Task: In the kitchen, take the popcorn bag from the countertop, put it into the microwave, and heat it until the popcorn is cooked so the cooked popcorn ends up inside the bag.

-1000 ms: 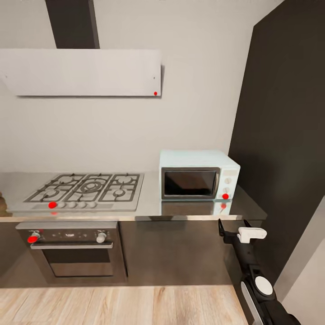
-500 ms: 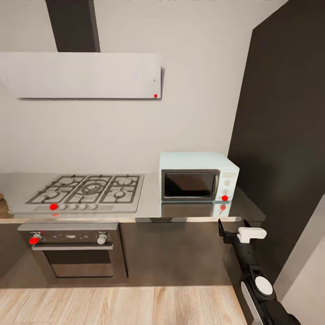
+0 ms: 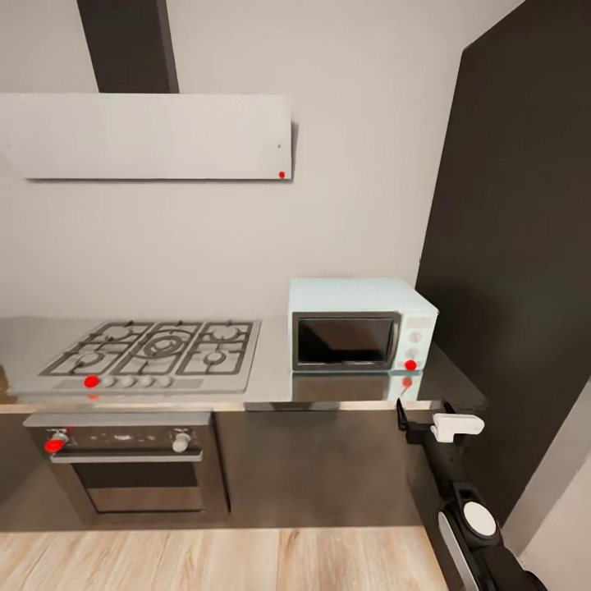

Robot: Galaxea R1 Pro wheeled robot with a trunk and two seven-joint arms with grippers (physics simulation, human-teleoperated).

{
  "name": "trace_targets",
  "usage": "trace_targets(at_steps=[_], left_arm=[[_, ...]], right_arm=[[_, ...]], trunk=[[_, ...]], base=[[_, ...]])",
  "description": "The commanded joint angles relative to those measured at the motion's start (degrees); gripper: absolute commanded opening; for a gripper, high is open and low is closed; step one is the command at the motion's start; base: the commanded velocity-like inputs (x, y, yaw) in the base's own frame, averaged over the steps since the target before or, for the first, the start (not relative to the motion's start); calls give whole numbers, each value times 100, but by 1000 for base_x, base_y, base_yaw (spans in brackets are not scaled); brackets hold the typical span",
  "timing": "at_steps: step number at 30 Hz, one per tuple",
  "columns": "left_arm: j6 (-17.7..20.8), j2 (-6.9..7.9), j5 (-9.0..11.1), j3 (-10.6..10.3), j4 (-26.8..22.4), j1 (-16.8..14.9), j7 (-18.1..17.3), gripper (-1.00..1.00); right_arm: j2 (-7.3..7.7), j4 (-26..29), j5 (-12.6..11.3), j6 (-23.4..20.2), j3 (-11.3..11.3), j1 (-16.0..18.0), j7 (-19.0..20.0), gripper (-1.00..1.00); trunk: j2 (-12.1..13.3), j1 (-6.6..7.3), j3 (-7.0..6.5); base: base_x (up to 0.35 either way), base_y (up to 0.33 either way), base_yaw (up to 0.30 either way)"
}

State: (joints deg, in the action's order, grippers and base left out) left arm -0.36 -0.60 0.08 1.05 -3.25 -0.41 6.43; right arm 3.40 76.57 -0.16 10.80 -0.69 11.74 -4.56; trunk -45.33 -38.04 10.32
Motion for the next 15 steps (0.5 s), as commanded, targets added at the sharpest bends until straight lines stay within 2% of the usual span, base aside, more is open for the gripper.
trace_targets(at_steps=[1,4,10,15], left_arm=[[-3,-2,1,9,0,-3,17,100],[0,-2,1,9,0,-3,18,100],[1,-2,1,9,0,-3,20,100],[1,-2,1,9,0,-3,21,100]], right_arm=[[3,-2,-1,-4,7,4,-25,100],[3,-2,-1,-30,7,4,-32,100],[3,-2,0,-225,7,4,-43,100],[3,-2,0,-342,7,4,-39,100]], trunk=[[-5,-4,8],[-5,-4,8],[-5,-4,8],[-5,-4,8]], base=[[324,-101,0],[314,-88,0],[68,-7,0],[228,0,0]])
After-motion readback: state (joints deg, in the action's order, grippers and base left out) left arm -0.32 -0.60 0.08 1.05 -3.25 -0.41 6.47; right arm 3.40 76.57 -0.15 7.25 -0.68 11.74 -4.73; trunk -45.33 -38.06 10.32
